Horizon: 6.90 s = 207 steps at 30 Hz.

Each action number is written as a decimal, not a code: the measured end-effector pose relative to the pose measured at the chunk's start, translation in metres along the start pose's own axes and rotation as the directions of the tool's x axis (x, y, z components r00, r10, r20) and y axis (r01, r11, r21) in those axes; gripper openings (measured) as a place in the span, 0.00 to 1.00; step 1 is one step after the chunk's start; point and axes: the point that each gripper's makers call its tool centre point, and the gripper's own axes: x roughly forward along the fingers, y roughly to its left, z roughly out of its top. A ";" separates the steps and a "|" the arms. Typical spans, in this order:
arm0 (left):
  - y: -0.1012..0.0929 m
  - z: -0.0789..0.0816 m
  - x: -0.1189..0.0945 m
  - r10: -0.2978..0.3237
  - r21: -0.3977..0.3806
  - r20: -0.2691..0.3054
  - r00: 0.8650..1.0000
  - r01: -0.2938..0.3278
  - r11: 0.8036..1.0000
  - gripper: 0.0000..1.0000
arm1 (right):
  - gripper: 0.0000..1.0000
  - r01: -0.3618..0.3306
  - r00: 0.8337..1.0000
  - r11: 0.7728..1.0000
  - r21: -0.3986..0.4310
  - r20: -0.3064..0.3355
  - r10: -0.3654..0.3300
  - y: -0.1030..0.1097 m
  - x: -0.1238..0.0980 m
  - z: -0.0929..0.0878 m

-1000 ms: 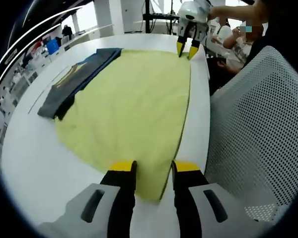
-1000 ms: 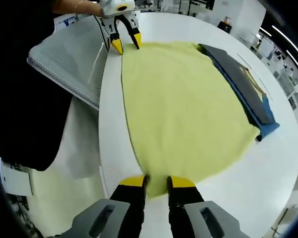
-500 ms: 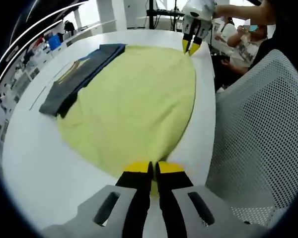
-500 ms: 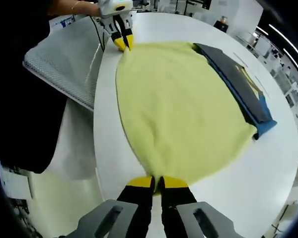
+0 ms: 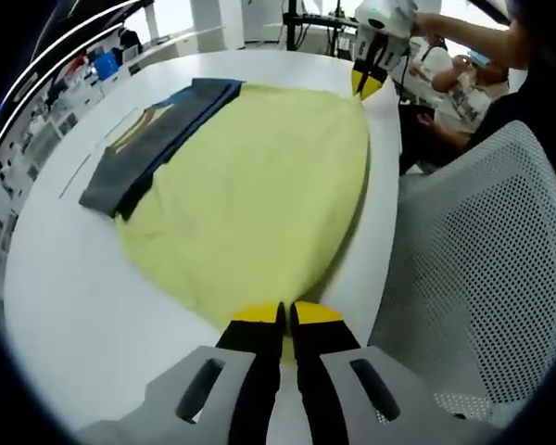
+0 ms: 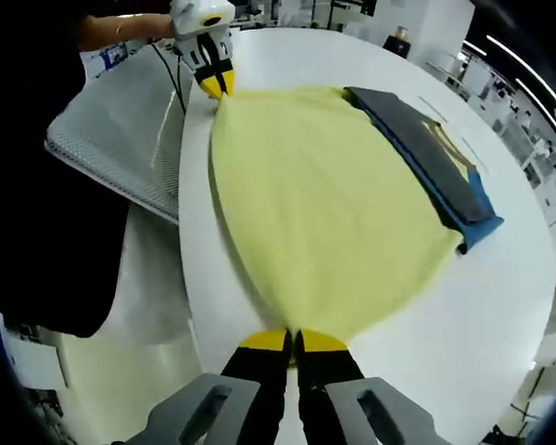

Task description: Fold the garment on the visible template until the final outline fits inside the template.

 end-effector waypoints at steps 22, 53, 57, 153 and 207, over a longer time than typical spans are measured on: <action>-0.008 0.021 -0.037 0.010 -0.014 -0.026 1.000 -0.010 1.000 0.01 | 0.00 0.014 1.000 0.999 0.037 0.025 -0.015 0.006 -0.047 0.019; -0.026 0.032 -0.081 -0.007 -0.049 -0.080 0.997 0.003 0.999 0.01 | 0.00 -0.021 1.000 0.999 0.040 0.020 0.021 0.027 -0.089 0.031; -0.018 0.037 -0.083 0.011 -0.048 -0.067 0.998 -0.014 0.999 0.01 | 0.00 0.000 1.000 0.999 0.037 0.018 0.000 0.019 -0.088 0.031; 0.250 0.117 0.000 0.401 -0.375 0.153 0.903 -0.323 0.869 0.01 | 0.00 0.443 0.880 0.868 0.225 0.072 -0.469 -0.265 0.001 0.097; 0.275 0.068 0.050 0.400 -0.122 0.131 0.907 -0.386 0.915 0.02 | 0.00 0.370 0.915 0.913 0.171 0.102 -0.390 -0.275 0.058 0.081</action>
